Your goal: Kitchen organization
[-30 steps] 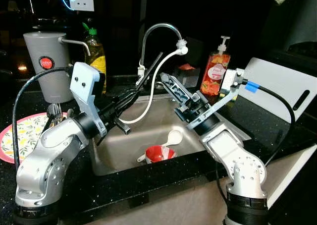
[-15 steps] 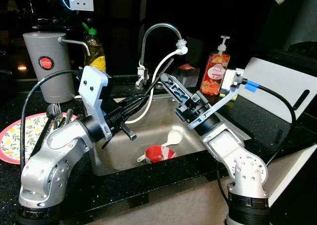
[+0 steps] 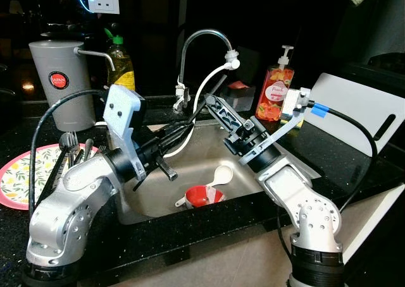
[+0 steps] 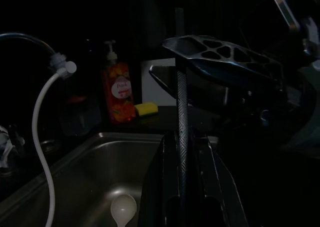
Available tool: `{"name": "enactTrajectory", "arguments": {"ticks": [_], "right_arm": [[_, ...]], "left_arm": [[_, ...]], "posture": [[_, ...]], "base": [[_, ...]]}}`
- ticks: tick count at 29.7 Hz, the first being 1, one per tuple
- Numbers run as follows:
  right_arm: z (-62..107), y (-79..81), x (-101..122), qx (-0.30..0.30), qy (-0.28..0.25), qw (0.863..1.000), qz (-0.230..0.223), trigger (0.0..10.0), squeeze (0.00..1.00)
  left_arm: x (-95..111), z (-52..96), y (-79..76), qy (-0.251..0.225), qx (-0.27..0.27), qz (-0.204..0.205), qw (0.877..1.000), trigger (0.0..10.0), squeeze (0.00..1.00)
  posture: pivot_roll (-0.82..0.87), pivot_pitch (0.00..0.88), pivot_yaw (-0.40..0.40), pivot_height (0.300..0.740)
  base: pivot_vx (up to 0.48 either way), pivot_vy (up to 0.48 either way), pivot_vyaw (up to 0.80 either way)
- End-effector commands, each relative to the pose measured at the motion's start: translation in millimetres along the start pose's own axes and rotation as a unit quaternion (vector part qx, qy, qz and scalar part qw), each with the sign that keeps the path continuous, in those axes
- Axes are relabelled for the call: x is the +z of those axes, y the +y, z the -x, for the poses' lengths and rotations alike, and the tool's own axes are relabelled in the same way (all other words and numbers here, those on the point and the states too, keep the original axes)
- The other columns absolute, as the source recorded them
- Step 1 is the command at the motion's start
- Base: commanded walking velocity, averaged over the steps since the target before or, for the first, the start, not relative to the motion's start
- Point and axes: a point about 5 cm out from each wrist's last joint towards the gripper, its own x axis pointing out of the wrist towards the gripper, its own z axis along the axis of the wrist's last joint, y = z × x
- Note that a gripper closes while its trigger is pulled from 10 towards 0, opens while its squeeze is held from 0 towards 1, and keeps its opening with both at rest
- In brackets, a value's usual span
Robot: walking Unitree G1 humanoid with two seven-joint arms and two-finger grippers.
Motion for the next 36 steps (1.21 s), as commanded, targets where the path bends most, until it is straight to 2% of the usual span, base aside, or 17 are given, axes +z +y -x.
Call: {"name": "enactTrajectory", "arguments": {"ticks": [1, 8, 9, 10, 11, 12, 26, 27, 28, 29, 33, 34, 35, 36], "right_arm": [[0.4, -2.4, 3.2, -0.009, -0.006, 1.000, 0.006, 10.0, 0.00], [1.3, -4.6, 7.1, -0.017, -0.017, 1.000, 0.004, 10.0, 0.00], [1.4, -4.9, 7.7, -0.018, -0.018, 1.000, 0.003, 6.2, 0.00], [1.6, -5.1, 8.2, -0.018, -0.019, 1.000, 0.003, 4.5, 0.00], [1.6, -5.1, 8.2, -0.018, -0.019, 1.000, 0.003, 4.5, 0.00], [1.8, -5.0, 8.7, -0.018, -0.020, 1.000, 0.002, 0.0, 0.00], [1.2, -0.4, 7.9, -0.003, -0.019, 1.000, -0.006, 0.0, 0.00], [1.1, -0.5, 6.1, -0.004, -0.014, 1.000, -0.001, 4.2, 0.00], [1.1, -0.5, 6.1, -0.004, -0.014, 1.000, -0.001, 4.2, 0.00], [0.9, -0.9, 4.4, -0.007, -0.008, 1.000, 0.006, 10.0, 0.00], [0.0, -1.0, 1.3, -0.011, 0.001, 1.000, 0.018, 10.0, 0.00], [-0.6, -2.2, 1.0, -0.017, 0.000, 1.000, 0.019, 10.0, 0.00], [-1.5, -4.6, 1.9, -0.030, -0.005, 0.999, 0.019, 10.0, 0.00], [-1.5, -4.6, 1.9, -0.030, -0.005, 0.999, 0.019, 10.0, 0.00]], "left_arm": [[0.8, -0.3, -6.8, -0.001, -0.021, -0.006, 1.000, 10.0, 0.00], [-2.5, 2.2, -2.3, 0.010, -0.009, -0.009, 1.000, 10.0, 0.00], [-2.3, 2.6, -1.6, 0.010, -0.008, -0.009, 1.000, 10.0, 0.00], [-2.3, 2.9, -1.1, 0.010, -0.007, -0.010, 1.000, 10.0, 0.00], [-2.3, 2.9, -1.1, 0.010, -0.007, -0.010, 1.000, 10.0, 0.00], [-2.3, 2.9, -0.9, 0.011, -0.007, -0.011, 1.000, 10.0, 0.00], [-3.9, -1.0, 2.0, 0.017, 0.015, -0.021, 1.000, 10.0, 0.00], [-4.2, -1.9, 2.9, 0.015, 0.022, -0.016, 1.000, 10.0, 0.20], [-4.2, -1.9, 2.9, 0.015, 0.022, -0.016, 1.000, 10.0, 0.20], [-3.9, -2.9, 4.6, 0.010, 0.030, -0.009, 0.999, 10.0, 1.00], [0.1, -3.5, 7.9, -0.003, 0.040, -0.001, 0.999, 10.0, 1.00], [2.3, -2.2, 8.5, -0.008, 0.040, 0.003, 0.999, 10.0, 0.91], [5.6, 0.5, 9.6, -0.017, 0.042, 0.008, 0.999, 10.0, 0.00], [5.6, 0.5, 9.6, -0.017, 0.042, 0.008, 0.999, 10.0, 0.00]], "posture": [[-0.07, 0.000, -0.094, 0.740], [-0.07, 0.000, -0.094, 0.740], [-0.07, 0.000, -0.094, 0.740], [-0.07, 0.000, -0.093, 0.740], [-0.07, 0.000, -0.093, 0.740], [-0.07, 0.000, -0.093, 0.740], [-0.07, 0.000, -0.097, 0.740], [-0.07, 0.000, -0.097, 0.740], [-0.07, 0.000, -0.097, 0.740], [-0.07, 0.000, -0.097, 0.740], [-0.07, 0.000, -0.096, 0.740], [-0.07, 0.000, -0.094, 0.740], [-0.07, 0.000, -0.091, 0.740], [-0.07, 0.000, -0.091, 0.740]], "base": [[0.000, 0.000, 0.00], [0.000, 0.000, 0.00], [0.000, 0.000, 0.00], [0.000, 0.000, 0.00], [0.000, 0.000, 0.00], [0.000, 0.000, 0.00], [0.000, 0.000, 0.00], [0.000, 0.000, 0.00], [0.000, 0.000, 0.00], [0.000, 0.000, 0.00], [0.000, 0.000, 0.00], [0.000, 0.000, 0.00], [0.000, 0.000, 0.00], [0.000, 0.000, 0.00]]}}
